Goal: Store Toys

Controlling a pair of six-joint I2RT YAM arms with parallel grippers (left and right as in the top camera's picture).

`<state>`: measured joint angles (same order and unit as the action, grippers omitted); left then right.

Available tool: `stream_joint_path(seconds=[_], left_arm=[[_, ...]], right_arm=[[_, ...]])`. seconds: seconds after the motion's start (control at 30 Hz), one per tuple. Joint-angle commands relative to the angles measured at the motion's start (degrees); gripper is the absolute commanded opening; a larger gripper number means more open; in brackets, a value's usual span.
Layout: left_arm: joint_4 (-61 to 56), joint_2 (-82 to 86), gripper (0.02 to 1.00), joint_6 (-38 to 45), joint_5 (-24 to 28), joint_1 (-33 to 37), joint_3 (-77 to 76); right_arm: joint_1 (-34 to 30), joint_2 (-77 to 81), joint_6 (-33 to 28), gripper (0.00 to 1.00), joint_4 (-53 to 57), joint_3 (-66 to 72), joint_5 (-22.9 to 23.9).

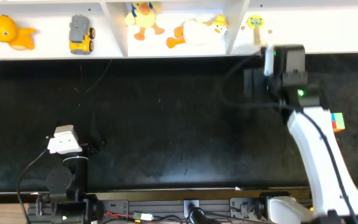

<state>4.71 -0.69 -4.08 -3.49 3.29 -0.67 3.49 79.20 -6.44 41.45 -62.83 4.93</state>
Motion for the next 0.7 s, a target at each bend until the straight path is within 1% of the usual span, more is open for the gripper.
stream_joint_path(seconds=[0.03,0.33,0.7], left_arm=[[-0.07,0.52,0.998,1.07,-0.28,-0.42,0.20],[-0.07,0.52,0.998,1.07,-0.28,-0.42,0.20],[-0.07,0.52,0.998,1.07,-0.28,-0.42,0.20]], right_arm=[[-1.14,-10.21,0.00,0.993,5.11,6.05,1.05],[-1.64,-21.38,0.02,0.996,5.51,12.90,1.03],[-1.66,-21.03,0.02,0.996,5.46,12.96,1.03]])
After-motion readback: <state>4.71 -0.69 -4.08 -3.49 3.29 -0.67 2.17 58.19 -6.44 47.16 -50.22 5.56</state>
